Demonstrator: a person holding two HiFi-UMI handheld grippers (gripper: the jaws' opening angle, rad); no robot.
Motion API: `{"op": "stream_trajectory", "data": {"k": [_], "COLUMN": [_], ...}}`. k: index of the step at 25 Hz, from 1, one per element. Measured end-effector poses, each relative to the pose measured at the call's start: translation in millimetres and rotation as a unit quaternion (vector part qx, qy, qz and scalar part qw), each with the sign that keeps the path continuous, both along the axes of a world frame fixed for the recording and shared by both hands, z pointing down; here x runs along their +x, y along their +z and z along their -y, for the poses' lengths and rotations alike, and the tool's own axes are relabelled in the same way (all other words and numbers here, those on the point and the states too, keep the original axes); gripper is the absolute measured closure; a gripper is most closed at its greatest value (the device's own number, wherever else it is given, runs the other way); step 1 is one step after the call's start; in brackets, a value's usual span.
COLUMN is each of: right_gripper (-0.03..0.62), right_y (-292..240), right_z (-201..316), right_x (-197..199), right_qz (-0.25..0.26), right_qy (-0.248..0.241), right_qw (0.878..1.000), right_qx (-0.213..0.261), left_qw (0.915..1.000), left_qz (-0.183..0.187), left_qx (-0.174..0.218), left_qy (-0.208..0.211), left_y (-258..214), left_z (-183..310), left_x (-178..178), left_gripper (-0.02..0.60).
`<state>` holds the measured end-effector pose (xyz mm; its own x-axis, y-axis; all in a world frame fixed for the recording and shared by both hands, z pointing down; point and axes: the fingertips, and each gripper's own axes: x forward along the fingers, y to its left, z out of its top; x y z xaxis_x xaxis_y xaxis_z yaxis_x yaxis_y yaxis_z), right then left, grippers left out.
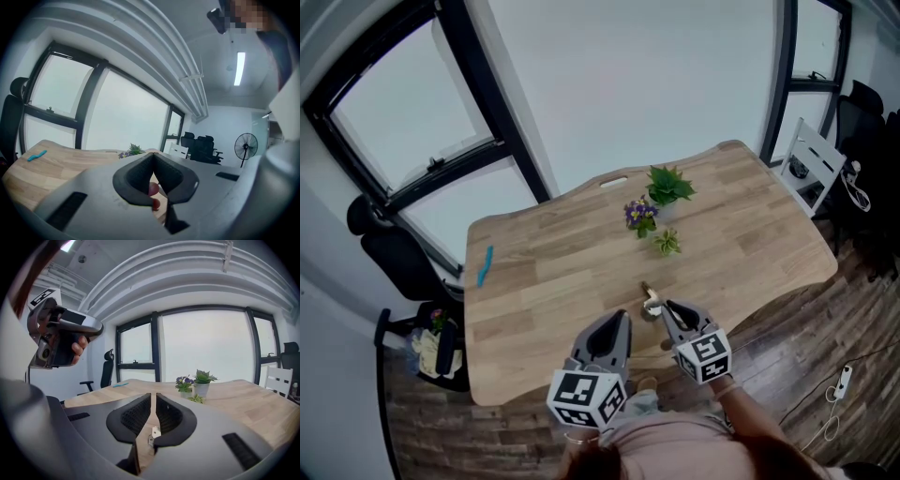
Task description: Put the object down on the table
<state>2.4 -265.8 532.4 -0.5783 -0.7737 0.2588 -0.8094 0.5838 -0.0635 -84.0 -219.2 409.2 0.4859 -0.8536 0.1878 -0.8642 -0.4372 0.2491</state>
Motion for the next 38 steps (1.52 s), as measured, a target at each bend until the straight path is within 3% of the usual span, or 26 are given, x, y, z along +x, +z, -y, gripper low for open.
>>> {"op": "stream_trajectory", "data": {"k": [12, 25, 32, 38], "right_gripper": [0.580, 0.594, 0.594, 0.594], "right_y": [-39, -78, -91, -104], "right_z": [-25, -44, -52, -55], "right_x": [21, 34, 48, 56], "right_qz": [0.034, 0.040, 0.083, 0.098], "right_qy": [0.015, 0.009, 0.032, 0.040], "right_qw": [0.999, 0.998, 0.996, 0.994], "right_qx": [0.012, 0.049, 0.027, 0.035], "left_qw": [0.9999, 0.9996, 0.9995, 0.9993], "left_qz": [-0.005, 0.000, 0.004, 0.006], "left_qx": [0.010, 0.024, 0.027, 0.026], "left_qy": [-0.002, 0.011, 0.018, 0.026], "left_y": [-11, -19, -19, -19], "left_z": [-13, -25, -26, -26], "left_x": [14, 32, 35, 40], "left_gripper": [0.580, 0.580, 0.580, 0.580]}}
